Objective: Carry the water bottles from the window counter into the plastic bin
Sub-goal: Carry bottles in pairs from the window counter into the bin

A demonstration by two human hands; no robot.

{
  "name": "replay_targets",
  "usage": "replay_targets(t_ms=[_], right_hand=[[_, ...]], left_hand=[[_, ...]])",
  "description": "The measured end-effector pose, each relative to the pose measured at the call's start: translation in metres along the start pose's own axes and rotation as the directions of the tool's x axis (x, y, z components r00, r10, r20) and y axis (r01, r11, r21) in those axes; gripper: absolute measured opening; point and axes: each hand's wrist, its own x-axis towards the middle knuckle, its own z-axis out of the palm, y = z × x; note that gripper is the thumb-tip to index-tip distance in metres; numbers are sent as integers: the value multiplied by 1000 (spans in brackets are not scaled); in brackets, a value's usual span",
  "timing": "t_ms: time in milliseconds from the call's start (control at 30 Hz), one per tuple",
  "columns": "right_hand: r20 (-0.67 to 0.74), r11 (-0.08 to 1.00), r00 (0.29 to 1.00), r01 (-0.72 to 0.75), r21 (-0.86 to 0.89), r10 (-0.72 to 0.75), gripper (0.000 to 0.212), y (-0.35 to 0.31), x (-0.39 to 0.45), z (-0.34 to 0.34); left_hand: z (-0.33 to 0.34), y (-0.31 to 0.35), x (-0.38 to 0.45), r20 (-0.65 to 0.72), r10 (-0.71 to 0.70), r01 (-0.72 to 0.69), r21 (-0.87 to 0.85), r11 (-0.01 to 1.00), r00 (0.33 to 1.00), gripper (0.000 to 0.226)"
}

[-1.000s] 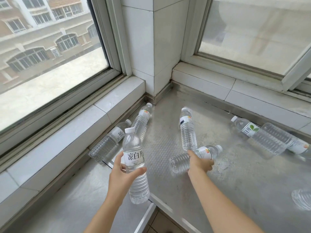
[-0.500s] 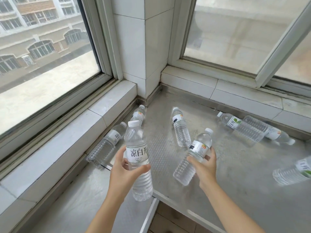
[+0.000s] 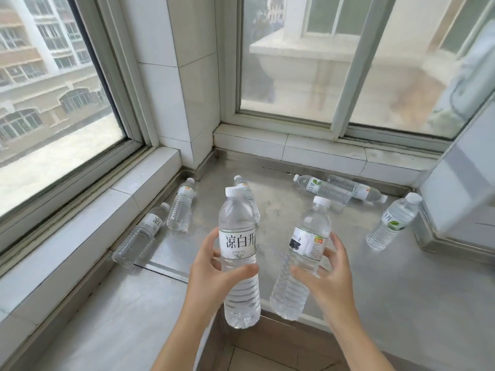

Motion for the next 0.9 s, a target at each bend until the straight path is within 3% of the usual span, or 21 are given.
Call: replay_targets(t_ms=[233,467,633,900], right_hand=[[-70,997,995,61,-53,-65,101,-18,-77,-102],[-162,993,980,107,-48,-114,99,-33,-160,-186],[-250,992,960,114,-54,-124,101,-42,-218,-216],[-510,991,850,128,-48,-135,99,-57,-319,-218]], left_hand=[[62,19,-78,25,33,-31,-65,997,999,82],[116,46,-158,203,147,-140,-50,989,968,78],[136,64,-201,335,211,-213,-31,977,918,85],[127,67,-251,534,263,-258,-85,962,804,89]])
